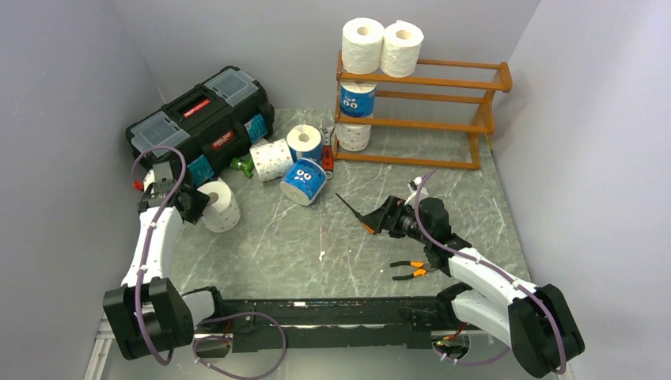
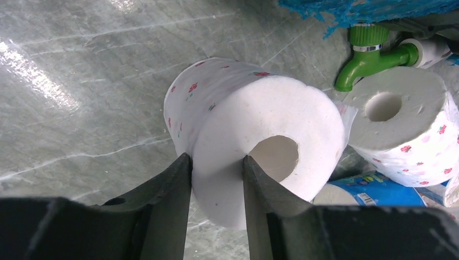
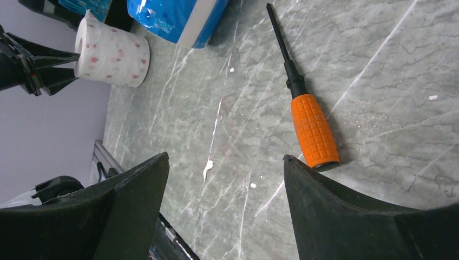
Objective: Place and organize the paper towels onto the shelf
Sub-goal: Pick up the paper towel from the center of the board, then place the paper towel at the center of the board.
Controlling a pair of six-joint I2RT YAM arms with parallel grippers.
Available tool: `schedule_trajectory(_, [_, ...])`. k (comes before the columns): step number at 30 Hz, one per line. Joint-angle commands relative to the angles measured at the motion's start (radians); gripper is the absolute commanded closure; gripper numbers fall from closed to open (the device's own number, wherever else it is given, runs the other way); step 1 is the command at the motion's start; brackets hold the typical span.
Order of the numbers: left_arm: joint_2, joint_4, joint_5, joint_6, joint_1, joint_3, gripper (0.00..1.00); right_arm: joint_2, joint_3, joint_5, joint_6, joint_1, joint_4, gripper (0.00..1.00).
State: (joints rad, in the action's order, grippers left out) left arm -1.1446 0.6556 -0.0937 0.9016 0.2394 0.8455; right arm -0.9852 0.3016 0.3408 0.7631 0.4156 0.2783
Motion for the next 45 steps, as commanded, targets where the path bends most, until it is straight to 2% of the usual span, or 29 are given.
schedule_trajectory(1, [0.059,0.01,0.008,-0.011,0.006,0.043,0.69,0.021,0.013,-0.015,-0.006,-0.001,0.027,0.21])
schedule_trajectory(6, [0.124,0.018,0.035,-0.038,0.006,0.077,0.75,0.033,0.017,-0.022,-0.008,-0.001,0.016,0.21])
schedule_trajectory(11, [0.199,-0.024,0.112,-0.098,-0.034,0.091,0.76,0.066,0.039,-0.053,-0.031,-0.002,-0.033,0.21])
schedule_trajectory(15, [0.219,-0.012,0.097,-0.15,-0.218,0.14,0.76,0.106,0.079,-0.101,-0.072,-0.001,-0.107,0.21])
schedule_trajectory(18, [0.227,-0.004,0.024,-0.168,-0.383,0.172,0.75,0.136,0.11,-0.141,-0.1,-0.003,-0.164,0.21])
schedule_trajectory(26, [0.235,-0.066,0.083,-0.214,-0.648,0.164,0.75,0.183,0.14,-0.239,-0.093,-0.004,-0.268,0.21])
schedule_trajectory(33, [0.1,-0.153,0.033,-0.247,-0.989,0.15,0.75,0.203,0.195,-0.381,-0.036,-0.004,-0.397,0.18])
schedule_trajectory(37, [-0.007,-0.201,0.083,-0.268,-1.053,0.158,0.75,0.202,0.203,-0.36,-0.016,-0.009,-0.407,0.14])
schedule_trajectory(40, [-0.061,-0.228,0.091,-0.28,-1.076,0.148,0.74,0.185,0.215,-0.35,-0.02,-0.01,-0.424,0.01])
schedule_trajectory(45, [-0.14,-0.275,0.118,-0.283,-1.085,0.12,0.74,0.141,0.216,-0.301,-0.024,-0.02,-0.42,0.0])
